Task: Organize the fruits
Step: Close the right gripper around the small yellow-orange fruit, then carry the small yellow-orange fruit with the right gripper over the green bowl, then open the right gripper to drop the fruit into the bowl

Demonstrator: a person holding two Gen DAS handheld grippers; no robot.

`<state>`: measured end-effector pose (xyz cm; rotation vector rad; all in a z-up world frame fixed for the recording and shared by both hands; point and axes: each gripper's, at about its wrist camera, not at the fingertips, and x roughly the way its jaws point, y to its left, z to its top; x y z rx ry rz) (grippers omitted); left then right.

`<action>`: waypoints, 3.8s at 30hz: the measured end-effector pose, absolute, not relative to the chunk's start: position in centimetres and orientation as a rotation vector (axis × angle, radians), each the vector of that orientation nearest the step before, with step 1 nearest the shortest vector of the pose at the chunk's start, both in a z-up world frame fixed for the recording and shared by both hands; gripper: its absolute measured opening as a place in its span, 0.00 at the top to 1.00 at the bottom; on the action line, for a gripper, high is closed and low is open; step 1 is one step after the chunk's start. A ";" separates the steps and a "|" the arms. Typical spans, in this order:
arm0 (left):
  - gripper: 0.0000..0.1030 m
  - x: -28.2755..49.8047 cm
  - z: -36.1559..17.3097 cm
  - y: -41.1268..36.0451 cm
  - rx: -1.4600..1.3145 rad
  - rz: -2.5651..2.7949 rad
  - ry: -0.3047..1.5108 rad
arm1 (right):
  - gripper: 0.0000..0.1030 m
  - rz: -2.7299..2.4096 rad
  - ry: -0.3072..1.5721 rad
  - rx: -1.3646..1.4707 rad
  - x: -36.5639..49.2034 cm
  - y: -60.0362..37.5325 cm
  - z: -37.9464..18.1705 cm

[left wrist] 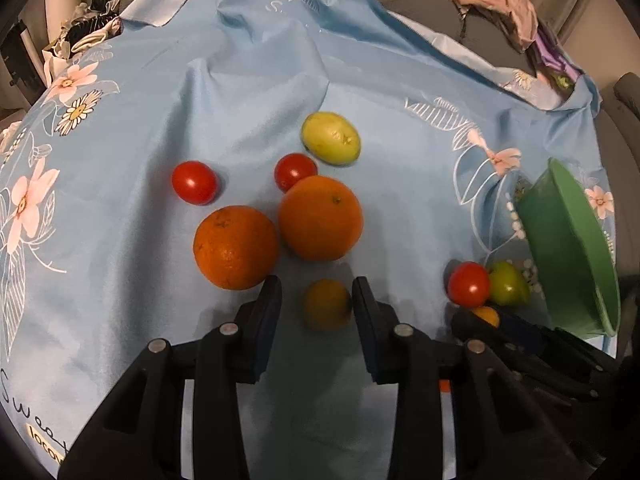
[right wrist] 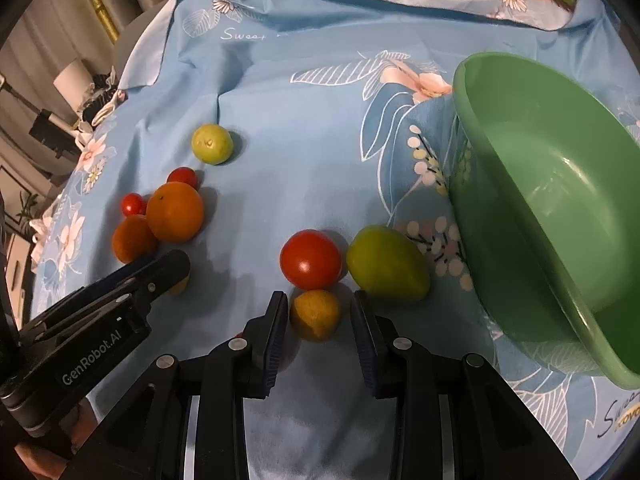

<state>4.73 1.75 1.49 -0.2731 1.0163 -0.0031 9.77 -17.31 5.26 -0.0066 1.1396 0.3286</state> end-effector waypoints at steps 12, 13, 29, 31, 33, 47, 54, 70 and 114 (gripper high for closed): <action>0.76 4.2 2.1 1.3 -0.235 0.025 0.980 | 0.74 0.352 1.112 -0.011 9.7 -16.9 5.5; 0.76 4.0 2.4 1.2 -0.234 0.024 0.967 | 0.74 0.358 1.103 -0.008 9.6 -16.9 5.8; 0.76 0.0 9.4 -3.6 -0.165 -0.079 0.732 | 0.74 0.402 0.864 0.148 7.7 -21.5 12.9; 0.76 -0.4 10.0 -4.6 -0.151 -0.112 0.712 | 0.74 0.372 0.838 0.175 7.8 -22.9 13.5; 0.76 -0.7 10.5 -5.9 -0.129 -0.142 0.697 | 0.74 0.343 0.819 0.195 7.8 -24.2 13.8; 0.76 0.2 11.7 -13.7 -0.063 -0.328 0.702 | 0.73 0.182 0.771 0.326 8.1 -31.6 14.5; 0.76 2.4 11.2 -16.2 -0.058 -0.373 0.749 | 0.73 0.134 0.780 0.377 8.2 -34.2 13.7; 0.76 5.3 8.6 -17.5 0.017 -0.443 0.853 | 0.73 0.085 0.829 0.409 9.1 -36.3 12.2; 0.68 5.3 8.2 -17.7 -0.013 -0.441 0.855 | 0.64 0.025 0.859 0.345 9.6 -35.4 11.4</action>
